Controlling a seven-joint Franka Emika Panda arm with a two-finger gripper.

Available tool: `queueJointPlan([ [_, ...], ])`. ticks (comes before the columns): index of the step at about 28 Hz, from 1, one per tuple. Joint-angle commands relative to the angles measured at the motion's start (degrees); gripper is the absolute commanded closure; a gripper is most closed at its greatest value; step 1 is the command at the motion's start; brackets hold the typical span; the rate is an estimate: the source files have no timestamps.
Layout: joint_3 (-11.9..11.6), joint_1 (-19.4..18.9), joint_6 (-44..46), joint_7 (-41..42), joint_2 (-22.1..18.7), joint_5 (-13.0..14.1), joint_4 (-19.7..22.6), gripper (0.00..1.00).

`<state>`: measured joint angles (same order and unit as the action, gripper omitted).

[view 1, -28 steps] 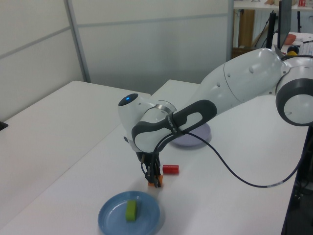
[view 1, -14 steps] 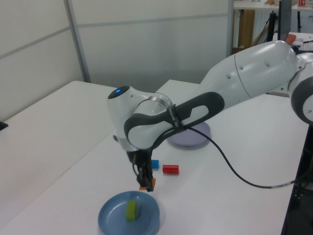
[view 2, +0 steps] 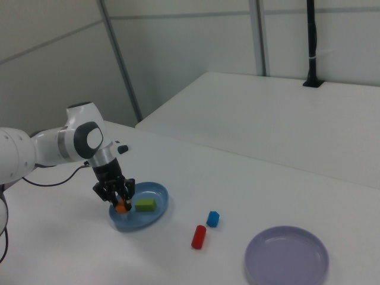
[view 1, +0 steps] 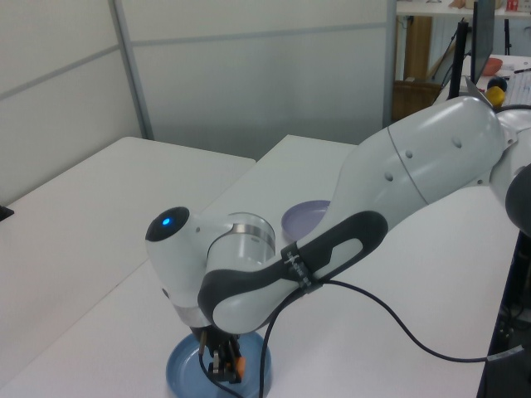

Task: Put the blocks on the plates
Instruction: 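Carry the orange block onto the light blue plate and release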

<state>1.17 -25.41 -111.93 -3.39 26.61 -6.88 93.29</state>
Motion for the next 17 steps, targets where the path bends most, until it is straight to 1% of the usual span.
queueJointPlan([
  [1,-0.91,0.18,-2.59,-0.65,1.08,-1.03,-0.30,0.47],
  [3,-0.91,0.18,-3.38,-0.74,1.08,-1.91,-0.13,0.34],
  [4,-0.91,0.18,-3.38,-0.74,1.08,-2.44,-0.13,0.22],
  [5,-0.91,0.18,-3.38,-0.74,0.99,-2.70,-0.13,0.04],
  [6,-0.99,0.18,-3.38,-0.74,0.99,-2.79,-0.13,0.00],
  [7,-1.26,0.18,-3.38,-0.74,0.82,-2.88,-0.13,0.00],
  [10,-1.61,1.14,-2.68,-0.74,-1.37,-2.18,-0.13,0.00],
  [13,-1.79,4.04,-2.42,-0.12,-3.40,-1.83,-0.04,0.00],
  [14,-1.79,6.14,-1.72,0.23,-3.67,-1.74,-0.13,0.00],
  [17,-1.87,8.79,-1.80,1.10,-3.67,-1.82,-0.30,0.00],
])
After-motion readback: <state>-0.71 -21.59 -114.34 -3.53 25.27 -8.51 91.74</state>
